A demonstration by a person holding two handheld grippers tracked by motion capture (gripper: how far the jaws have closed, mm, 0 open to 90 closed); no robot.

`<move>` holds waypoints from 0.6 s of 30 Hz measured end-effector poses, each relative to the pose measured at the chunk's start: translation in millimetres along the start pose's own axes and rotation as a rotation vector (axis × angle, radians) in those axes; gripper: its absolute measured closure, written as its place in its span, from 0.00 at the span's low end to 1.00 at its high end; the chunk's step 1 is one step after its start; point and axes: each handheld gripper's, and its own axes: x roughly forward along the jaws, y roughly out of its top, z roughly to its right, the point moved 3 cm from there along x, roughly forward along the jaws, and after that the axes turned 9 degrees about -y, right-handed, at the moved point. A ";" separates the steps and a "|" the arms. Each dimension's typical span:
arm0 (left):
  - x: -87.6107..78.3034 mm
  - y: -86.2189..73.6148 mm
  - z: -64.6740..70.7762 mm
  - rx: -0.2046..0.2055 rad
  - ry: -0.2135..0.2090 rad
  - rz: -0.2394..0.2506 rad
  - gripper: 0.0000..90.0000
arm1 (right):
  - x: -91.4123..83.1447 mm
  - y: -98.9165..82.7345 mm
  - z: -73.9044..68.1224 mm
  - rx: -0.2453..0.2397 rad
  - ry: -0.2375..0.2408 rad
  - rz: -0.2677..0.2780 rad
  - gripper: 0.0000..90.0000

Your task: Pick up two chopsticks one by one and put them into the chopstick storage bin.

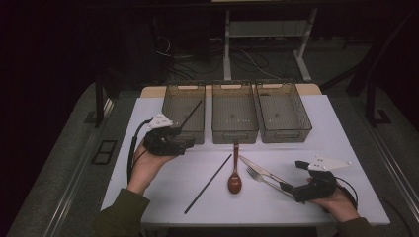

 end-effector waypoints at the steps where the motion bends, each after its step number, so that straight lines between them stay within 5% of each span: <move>1: -0.7 -3.6 3.7 -0.001 -0.003 0.002 0.32 | 0.0 0.0 0.2 -0.001 -0.002 0.000 0.00; 18: 10.0 -50.7 39.7 -0.006 -0.036 -0.010 0.31 | 2.8 0.2 -5.1 -0.020 0.018 -0.001 0.00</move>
